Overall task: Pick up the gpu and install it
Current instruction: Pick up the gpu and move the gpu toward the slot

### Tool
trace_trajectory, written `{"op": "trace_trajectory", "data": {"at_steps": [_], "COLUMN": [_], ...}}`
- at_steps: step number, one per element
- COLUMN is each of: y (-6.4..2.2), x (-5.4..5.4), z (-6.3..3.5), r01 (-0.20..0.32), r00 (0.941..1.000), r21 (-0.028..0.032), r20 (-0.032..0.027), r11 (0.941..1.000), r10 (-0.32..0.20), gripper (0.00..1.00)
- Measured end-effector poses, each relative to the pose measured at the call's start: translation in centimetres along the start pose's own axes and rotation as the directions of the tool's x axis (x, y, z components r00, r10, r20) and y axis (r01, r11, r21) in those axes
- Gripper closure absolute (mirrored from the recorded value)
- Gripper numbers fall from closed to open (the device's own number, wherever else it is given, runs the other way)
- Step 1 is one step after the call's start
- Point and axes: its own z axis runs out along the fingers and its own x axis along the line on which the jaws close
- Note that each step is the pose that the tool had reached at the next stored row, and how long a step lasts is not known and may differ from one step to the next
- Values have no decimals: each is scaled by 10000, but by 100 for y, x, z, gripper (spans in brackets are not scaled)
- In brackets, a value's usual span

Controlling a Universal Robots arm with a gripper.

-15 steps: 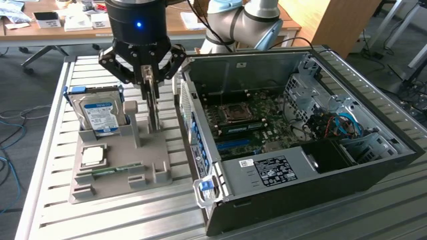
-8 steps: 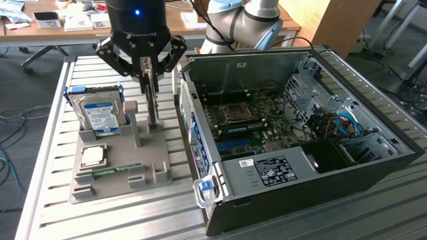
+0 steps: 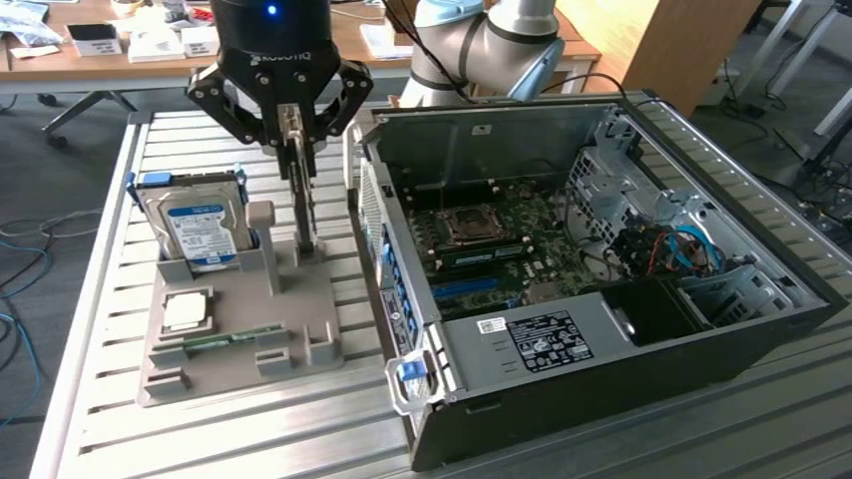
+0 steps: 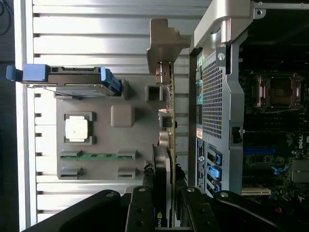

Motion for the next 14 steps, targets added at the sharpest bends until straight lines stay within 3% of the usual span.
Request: {"op": "trace_trajectory", "data": {"at_steps": [7,14], "y": [1,6], "x": [-1,-3], "z": [-18,-129], "r01": [0,0], "r00": [10000,10000], "r21": [2,1], "r20": [-3,0], "r11": [10000,10000], "r10": [0,0], "gripper": [73,73]}}
